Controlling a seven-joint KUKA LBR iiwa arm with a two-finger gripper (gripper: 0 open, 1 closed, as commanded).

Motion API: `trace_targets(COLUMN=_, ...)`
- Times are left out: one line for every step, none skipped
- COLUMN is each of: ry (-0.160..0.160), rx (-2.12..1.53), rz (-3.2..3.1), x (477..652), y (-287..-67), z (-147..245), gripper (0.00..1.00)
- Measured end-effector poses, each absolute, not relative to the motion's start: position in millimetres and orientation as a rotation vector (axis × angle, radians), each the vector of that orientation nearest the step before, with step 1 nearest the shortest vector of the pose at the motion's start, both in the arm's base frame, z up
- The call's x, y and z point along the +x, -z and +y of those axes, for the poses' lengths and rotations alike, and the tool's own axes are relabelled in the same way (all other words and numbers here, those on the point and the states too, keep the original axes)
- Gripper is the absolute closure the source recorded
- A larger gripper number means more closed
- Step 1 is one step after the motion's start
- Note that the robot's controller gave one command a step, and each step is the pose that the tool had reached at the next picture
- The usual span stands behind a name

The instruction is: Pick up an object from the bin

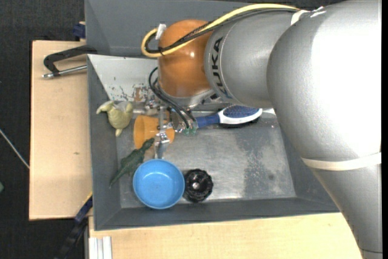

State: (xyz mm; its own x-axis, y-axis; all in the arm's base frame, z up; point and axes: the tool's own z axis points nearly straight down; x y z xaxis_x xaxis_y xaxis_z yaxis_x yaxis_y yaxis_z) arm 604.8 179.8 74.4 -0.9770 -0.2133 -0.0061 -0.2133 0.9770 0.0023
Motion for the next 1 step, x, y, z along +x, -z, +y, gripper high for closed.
trace_targets(ry=-0.006, rx=-0.334, rz=3.114, x=606.0, y=-75.8, z=179.9, gripper=1.00)
